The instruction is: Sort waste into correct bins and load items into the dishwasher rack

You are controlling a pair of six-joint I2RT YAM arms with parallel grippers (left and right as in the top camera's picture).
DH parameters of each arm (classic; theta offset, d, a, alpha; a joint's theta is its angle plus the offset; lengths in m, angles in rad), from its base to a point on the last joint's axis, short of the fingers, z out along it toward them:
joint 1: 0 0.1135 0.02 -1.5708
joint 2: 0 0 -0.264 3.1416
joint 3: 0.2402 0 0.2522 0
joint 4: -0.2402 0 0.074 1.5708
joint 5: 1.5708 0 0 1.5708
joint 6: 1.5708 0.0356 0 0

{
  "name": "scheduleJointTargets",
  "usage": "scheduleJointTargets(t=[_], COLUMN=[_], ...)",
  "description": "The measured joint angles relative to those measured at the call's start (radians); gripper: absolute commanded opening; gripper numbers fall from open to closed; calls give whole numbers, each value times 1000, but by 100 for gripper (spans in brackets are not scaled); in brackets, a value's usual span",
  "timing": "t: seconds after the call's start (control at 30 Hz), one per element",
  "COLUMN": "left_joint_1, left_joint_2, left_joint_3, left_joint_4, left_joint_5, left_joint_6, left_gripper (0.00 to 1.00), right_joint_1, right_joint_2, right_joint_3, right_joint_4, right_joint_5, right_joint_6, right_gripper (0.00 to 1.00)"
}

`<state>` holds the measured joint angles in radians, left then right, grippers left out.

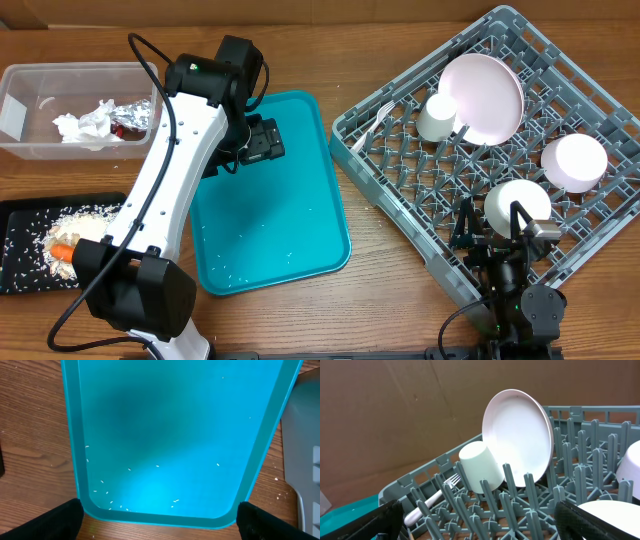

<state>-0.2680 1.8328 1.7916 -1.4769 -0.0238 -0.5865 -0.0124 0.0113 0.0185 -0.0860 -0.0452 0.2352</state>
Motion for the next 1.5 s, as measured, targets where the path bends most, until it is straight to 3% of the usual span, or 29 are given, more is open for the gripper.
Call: scheduleJointTargets(t=[0.57,0.77,0.9,1.1,1.33,1.5], left_joint_1=[0,0,0,0,26,99], left_joint_2=[-10,-109,-214,-386,-646,-907], left_joint_3=[0,-4,-80,-385,-795,-1013], left_joint_4=[-1,21,171,538,908,1036], left_joint_5=[0,-82,-109,-103,20,90], left_joint_6=[1,-10,-14,9,182,304], left_gripper=[100,100,100,100,100,100], right_joint_1=[0,0,0,0,0,0], right_joint_2=[0,0,0,0,0,0], right_joint_3=[0,0,0,0,0,0], right_joint_4=[0,-1,-1,-1,-1,-2], right_joint_5=[0,0,0,0,0,0], right_joint_6=[0,0,0,0,0,0], right_gripper=[100,100,100,100,100,100])
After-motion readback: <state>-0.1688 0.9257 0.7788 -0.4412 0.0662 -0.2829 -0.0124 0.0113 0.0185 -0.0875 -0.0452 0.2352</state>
